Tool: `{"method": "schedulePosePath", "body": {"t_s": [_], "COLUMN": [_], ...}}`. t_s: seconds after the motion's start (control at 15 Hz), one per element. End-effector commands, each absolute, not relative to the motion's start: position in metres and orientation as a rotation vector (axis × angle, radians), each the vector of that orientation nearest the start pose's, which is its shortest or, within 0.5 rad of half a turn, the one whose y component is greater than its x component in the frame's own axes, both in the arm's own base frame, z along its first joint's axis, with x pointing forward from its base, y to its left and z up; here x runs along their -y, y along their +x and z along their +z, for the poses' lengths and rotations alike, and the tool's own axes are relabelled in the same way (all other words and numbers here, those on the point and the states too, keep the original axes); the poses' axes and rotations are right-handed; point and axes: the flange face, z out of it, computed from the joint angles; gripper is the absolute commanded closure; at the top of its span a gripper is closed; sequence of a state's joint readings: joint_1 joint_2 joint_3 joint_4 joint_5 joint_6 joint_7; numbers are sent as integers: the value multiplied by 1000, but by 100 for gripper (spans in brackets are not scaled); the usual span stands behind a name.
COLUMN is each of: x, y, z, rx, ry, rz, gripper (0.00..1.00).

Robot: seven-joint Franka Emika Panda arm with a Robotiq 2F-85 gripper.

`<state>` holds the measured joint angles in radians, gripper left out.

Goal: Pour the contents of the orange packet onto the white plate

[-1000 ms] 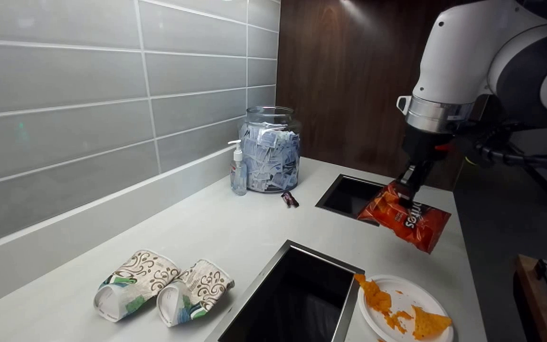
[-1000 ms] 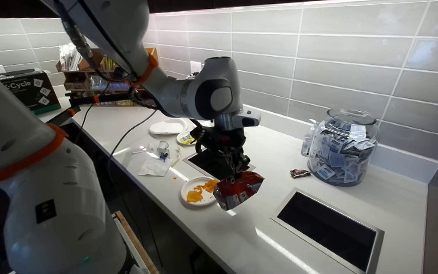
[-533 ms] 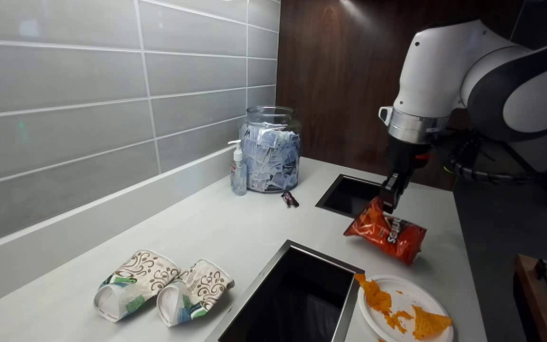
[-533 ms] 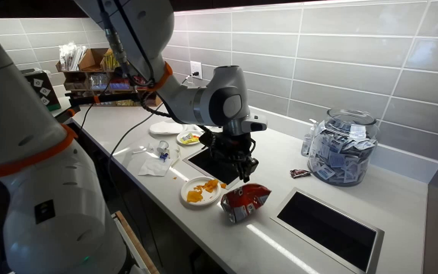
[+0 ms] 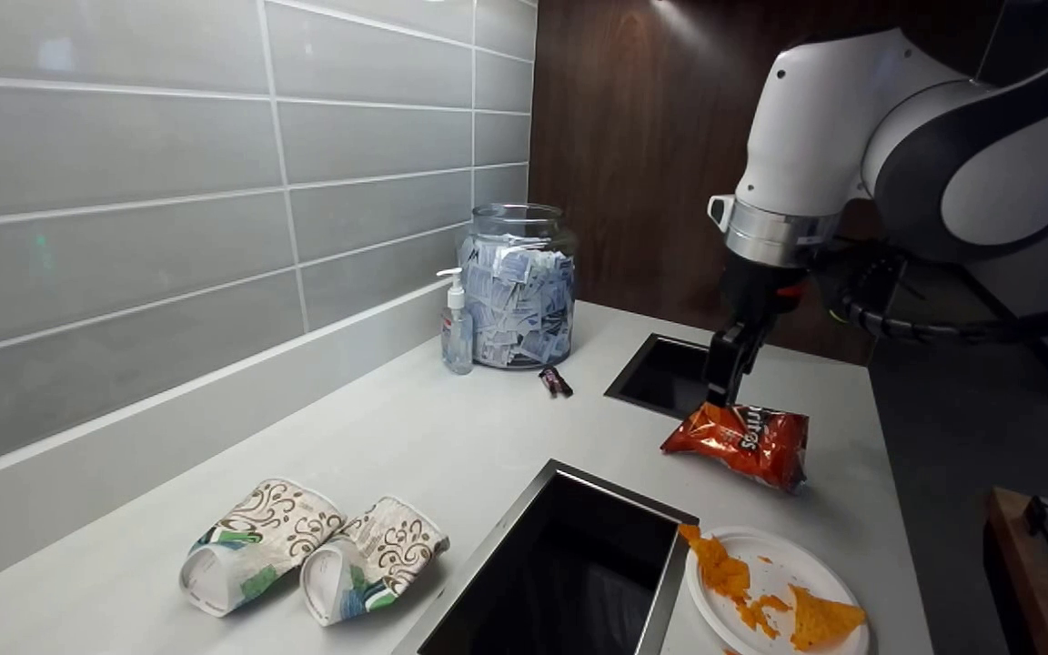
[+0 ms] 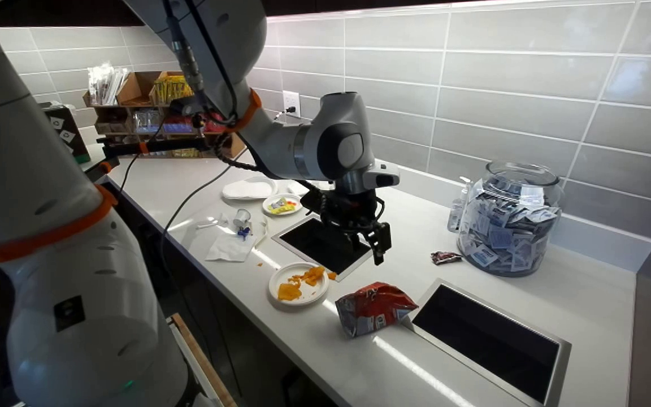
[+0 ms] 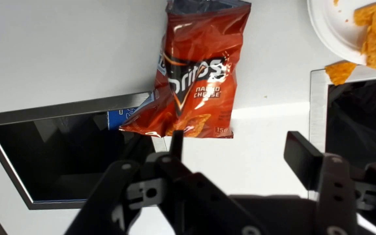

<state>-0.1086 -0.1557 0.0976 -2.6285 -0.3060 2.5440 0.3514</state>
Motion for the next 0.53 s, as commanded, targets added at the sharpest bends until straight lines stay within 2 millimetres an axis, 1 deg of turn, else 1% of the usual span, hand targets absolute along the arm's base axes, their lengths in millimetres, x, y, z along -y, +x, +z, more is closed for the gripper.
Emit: {"method": "schedulePosePath", "body": {"t_s": [0.0,0.27,0.47], "x": [-6,-14,-23], "y": [430,425,421], "z": [313,320,327], "rx": [-221,-233,-189], "ry": [-3305,-3300,-3286], "rz": [-118,-85,-99], "gripper": [0,0,0]}}
